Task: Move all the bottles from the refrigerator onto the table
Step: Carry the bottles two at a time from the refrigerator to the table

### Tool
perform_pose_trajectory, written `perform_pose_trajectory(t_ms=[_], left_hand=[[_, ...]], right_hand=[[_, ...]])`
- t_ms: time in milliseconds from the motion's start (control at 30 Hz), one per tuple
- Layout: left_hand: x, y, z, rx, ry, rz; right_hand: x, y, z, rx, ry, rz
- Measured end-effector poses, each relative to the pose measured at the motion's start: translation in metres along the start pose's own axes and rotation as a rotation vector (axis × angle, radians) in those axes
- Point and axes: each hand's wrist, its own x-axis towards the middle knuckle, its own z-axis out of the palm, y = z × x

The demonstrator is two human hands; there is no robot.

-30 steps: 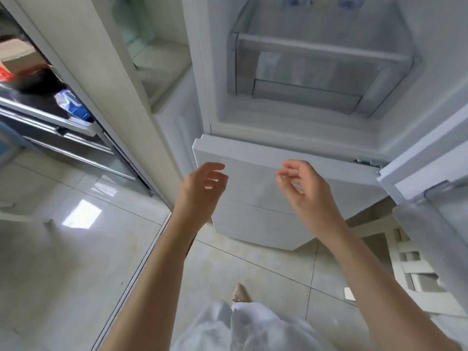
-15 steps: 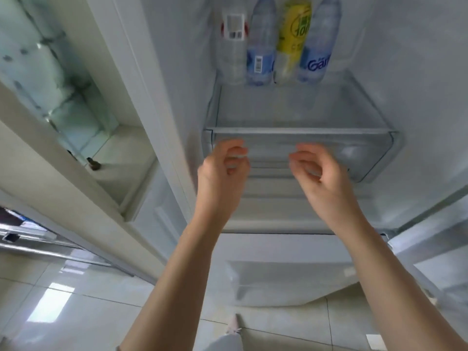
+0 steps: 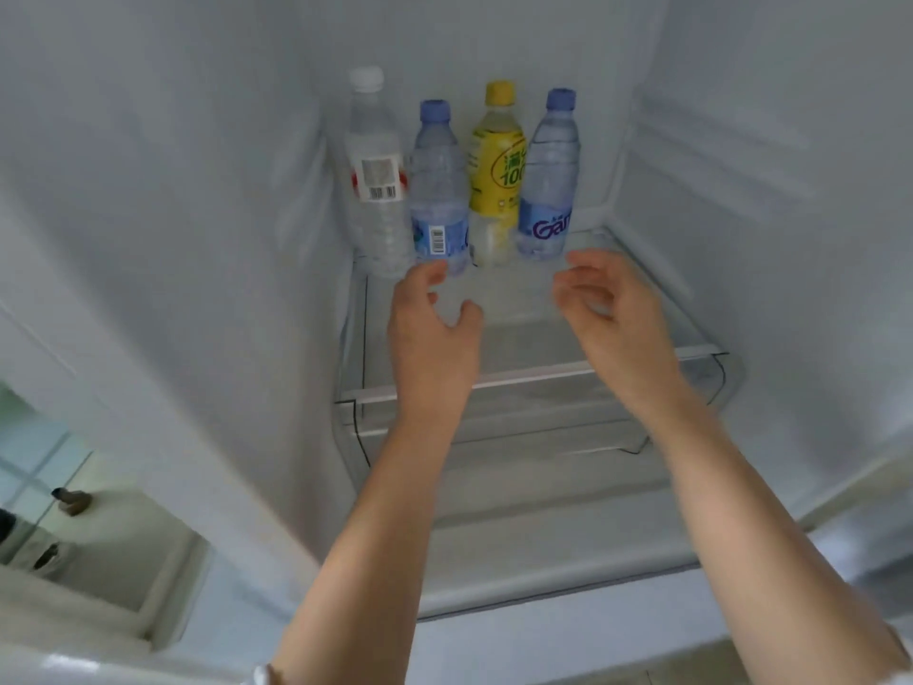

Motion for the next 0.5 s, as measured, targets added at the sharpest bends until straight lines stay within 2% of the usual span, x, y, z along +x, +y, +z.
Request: perform_pose_trajectory(t_ms=[367, 500], left_hand=[[0.109, -0.010, 0.029, -0.030, 0.332, -0.097], [0.139, -0.021, 0.030, -0.040, 0.384, -0.079]], right_hand=[[0.126, 0.039, 0.015, -0.062, 0.094, 0.087], [0.155, 0.052, 0.022, -0.098, 0.072, 0.136]])
